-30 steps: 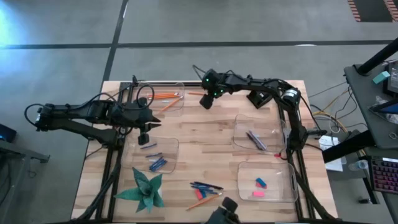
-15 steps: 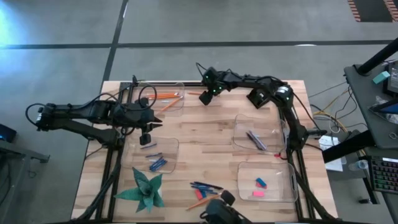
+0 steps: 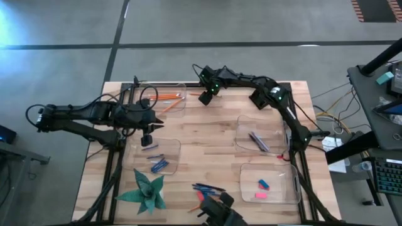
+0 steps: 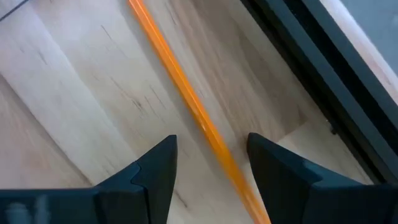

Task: Sort crayons/erasers/pens/pencils in bins
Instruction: Put the pencil into the top left transparent bin

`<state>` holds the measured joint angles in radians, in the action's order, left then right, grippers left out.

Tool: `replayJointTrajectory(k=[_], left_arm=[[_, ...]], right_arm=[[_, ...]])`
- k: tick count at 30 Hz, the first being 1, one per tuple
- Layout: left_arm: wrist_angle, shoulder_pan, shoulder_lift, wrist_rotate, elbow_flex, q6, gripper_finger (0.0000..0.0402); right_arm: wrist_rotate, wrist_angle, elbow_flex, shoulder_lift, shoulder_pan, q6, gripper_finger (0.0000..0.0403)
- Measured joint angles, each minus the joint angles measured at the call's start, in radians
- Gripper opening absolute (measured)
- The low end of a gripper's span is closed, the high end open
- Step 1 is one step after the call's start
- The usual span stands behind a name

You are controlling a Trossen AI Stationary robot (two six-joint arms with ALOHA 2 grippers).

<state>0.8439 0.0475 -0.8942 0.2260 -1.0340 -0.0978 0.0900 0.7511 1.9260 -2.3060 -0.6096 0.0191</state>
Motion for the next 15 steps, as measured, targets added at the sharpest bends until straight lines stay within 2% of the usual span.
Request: replayJointTrajectory(k=[4, 15], left_arm=[[0.001, 0.0, 0.002, 0.0, 0.0, 0.0, 0.0052], [0.002, 0.0, 0.007, -0.005, 0.0, 0.0, 0.0052]], right_arm=[[0.004, 0.104, 0.082, -0.045, 0.006, -0.011, 0.0162], [0.013, 0.191, 0.113, -0.056, 0.02, -0.033, 0.002]])
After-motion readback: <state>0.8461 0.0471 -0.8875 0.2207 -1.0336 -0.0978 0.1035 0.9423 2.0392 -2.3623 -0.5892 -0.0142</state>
